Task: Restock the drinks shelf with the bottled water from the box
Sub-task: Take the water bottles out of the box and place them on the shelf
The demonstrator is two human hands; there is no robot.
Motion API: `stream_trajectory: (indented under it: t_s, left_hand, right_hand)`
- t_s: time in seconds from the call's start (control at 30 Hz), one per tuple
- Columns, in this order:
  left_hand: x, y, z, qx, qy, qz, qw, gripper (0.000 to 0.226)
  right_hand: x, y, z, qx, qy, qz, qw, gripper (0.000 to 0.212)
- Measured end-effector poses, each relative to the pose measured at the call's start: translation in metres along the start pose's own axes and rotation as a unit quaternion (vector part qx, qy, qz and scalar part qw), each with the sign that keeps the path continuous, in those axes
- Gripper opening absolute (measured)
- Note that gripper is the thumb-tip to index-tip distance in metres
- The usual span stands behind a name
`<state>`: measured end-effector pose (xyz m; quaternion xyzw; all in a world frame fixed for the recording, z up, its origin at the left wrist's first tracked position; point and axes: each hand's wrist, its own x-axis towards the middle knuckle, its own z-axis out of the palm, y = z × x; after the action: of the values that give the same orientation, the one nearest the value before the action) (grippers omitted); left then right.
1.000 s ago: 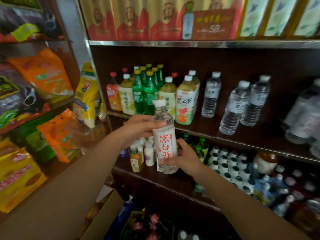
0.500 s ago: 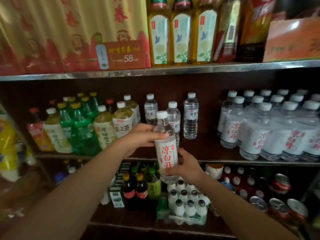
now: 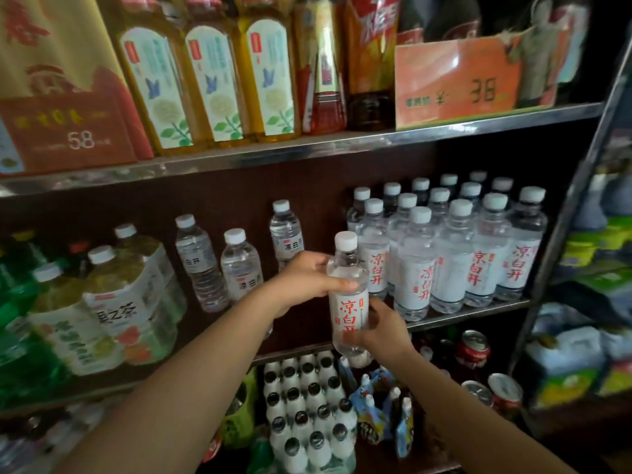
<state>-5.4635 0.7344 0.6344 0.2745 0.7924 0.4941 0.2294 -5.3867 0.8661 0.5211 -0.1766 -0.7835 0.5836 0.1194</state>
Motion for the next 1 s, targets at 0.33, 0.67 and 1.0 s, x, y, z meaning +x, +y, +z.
stream_trajectory:
  t_s: [0.33,0.67,1.0]
  left_hand:
    - [0.054,0.004,0.035,-0.004,0.046,0.044,0.998,0.039]
    - [0.072,0.005,0.057,0.004,0.144,0.07,0.987,0.044]
    - [0.06,-0.005,0.053,-0.025,0.119,-0.017,0.992,0.063]
  right_hand:
    - [0.015,0.014,-0.027,-0.053,0.156,-0.013,0.986,0.044]
    - [0.024,0.022,-0.029,-0.148,0.221,-0.005,0.964,0.025]
    - [0.016,0.014,-0.022,-0.171,0.226,0.035,0.958,0.017]
